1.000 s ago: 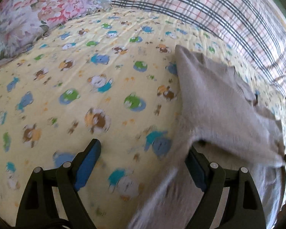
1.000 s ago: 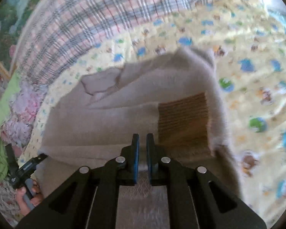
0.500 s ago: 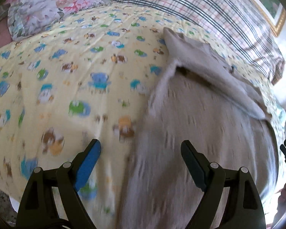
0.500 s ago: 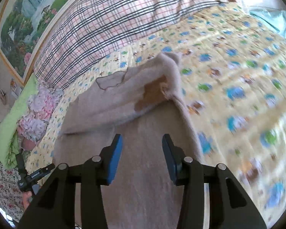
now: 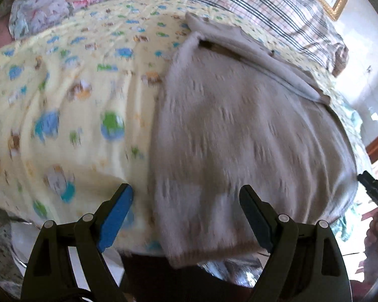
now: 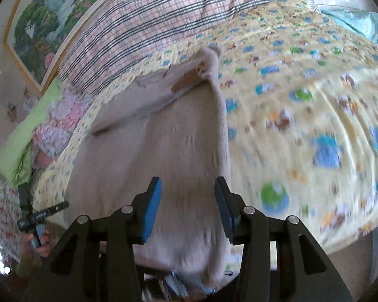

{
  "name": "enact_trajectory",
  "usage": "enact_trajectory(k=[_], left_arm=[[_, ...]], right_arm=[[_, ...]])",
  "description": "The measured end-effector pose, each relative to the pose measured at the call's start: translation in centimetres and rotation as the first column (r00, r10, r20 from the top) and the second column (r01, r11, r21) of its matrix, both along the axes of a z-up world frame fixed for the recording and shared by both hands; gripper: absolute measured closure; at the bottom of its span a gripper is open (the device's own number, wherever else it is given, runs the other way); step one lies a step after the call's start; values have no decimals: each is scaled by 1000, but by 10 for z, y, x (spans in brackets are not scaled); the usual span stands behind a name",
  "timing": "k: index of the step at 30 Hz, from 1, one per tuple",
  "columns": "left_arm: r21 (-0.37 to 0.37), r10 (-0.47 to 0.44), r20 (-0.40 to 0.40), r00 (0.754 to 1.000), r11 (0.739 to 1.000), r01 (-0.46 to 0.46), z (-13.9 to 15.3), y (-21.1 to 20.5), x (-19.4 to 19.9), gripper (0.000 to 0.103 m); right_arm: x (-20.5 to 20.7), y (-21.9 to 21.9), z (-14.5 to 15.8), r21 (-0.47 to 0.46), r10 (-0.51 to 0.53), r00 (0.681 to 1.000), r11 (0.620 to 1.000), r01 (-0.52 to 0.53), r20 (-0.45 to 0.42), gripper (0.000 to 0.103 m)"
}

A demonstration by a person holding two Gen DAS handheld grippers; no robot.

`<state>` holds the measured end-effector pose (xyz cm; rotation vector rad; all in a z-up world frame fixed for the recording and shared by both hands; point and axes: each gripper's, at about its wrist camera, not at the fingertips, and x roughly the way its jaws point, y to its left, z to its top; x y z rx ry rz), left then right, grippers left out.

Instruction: Fold small clothes

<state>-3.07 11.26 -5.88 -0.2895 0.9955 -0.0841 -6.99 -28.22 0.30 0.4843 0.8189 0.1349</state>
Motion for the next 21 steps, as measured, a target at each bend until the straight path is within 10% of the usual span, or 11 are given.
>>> enact_trajectory(k=[21], left_arm=[[-36,-112,33,993,993,113,-19,-10,-32,17]], right_arm=[[-44,16,-61,43,188,977,982,-184,-98,55]])
